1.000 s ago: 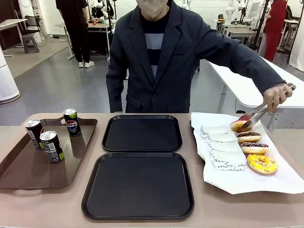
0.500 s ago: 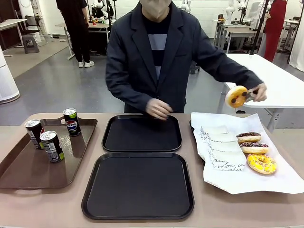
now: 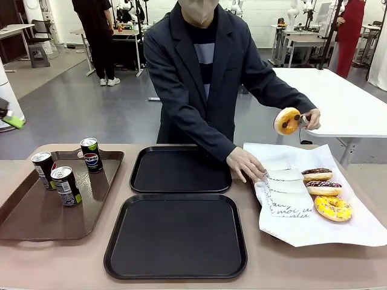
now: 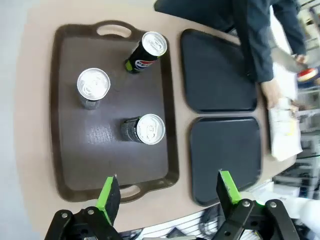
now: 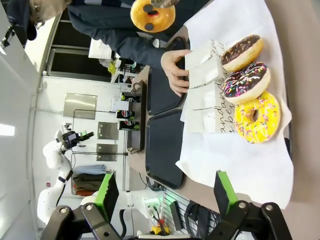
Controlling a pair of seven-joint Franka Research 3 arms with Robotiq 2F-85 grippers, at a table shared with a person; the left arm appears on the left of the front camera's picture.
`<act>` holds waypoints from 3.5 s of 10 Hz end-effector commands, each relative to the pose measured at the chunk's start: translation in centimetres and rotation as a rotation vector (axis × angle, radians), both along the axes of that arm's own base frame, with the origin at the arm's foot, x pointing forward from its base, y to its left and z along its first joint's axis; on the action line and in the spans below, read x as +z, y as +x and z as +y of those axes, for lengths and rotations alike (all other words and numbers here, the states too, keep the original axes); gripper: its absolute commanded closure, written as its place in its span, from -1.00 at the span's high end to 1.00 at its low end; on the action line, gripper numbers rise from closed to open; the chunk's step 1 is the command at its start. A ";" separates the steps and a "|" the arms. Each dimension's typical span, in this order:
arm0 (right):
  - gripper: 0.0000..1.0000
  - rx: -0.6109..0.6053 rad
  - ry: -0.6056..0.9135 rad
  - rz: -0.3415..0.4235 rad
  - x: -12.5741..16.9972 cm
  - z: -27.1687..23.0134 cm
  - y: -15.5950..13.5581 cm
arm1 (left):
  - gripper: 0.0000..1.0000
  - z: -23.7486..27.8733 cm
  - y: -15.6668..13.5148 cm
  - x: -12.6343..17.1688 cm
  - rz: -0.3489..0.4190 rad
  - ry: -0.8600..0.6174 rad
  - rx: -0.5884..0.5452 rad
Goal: Set up donuts and drinks on trays.
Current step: Pick up one Pepsi coke and place it on the Flat Tray.
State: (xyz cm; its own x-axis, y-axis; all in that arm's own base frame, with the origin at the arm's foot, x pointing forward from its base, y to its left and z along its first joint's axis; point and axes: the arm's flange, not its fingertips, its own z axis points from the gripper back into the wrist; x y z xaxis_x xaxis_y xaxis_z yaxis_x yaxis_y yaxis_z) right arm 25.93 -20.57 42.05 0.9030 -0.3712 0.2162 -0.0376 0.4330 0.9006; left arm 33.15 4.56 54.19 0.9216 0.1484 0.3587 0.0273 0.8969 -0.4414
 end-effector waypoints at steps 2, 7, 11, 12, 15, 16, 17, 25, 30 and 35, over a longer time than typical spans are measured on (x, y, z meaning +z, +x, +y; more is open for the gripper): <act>1.00 -0.001 0.012 -0.014 -0.1 0.0 0.0 | 1.00 -5.6 2.1 0.8 0.116 0.363 -0.073; 1.00 -0.001 0.012 -0.014 -0.1 0.0 0.0 | 1.00 -10.9 6.6 -5.2 0.236 0.449 -0.043; 1.00 -0.001 0.012 -0.014 -0.1 0.0 0.0 | 1.00 -11.1 9.3 -9.2 0.282 0.417 -0.011; 1.00 -0.001 0.012 -0.014 -0.1 0.0 0.0 | 1.00 -11.1 9.9 -9.5 0.295 0.400 -0.005; 1.00 -0.001 0.012 -0.014 -0.1 0.0 0.0 | 1.00 -10.6 9.0 -9.9 0.295 0.406 -0.035; 1.00 -0.001 0.012 -0.014 -0.1 0.0 0.0 | 1.00 -10.6 9.0 -9.9 0.295 0.406 -0.035; 1.00 -0.001 0.012 -0.014 -0.1 0.0 0.0 | 1.00 -10.6 9.0 -9.9 0.295 0.406 -0.035; 1.00 -0.001 0.012 -0.014 -0.1 0.0 0.0 | 1.00 -12.5 8.4 -11.0 0.238 0.531 -0.027; 1.00 -0.001 0.012 -0.014 -0.1 0.0 0.0 | 1.00 -12.0 9.1 -13.2 0.283 0.510 -0.002; 1.00 -0.001 0.012 -0.014 -0.1 0.0 0.0 | 1.00 -11.5 10.8 -15.7 0.324 0.503 0.021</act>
State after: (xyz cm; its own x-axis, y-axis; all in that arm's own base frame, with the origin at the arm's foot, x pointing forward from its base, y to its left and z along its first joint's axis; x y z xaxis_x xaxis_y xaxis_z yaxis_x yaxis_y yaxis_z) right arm 25.87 -20.58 42.08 0.9032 -0.3715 0.2150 -0.0359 0.4337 0.9003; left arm 43.27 -6.84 38.86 0.9968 0.0197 0.0769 -0.0231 0.9988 0.0434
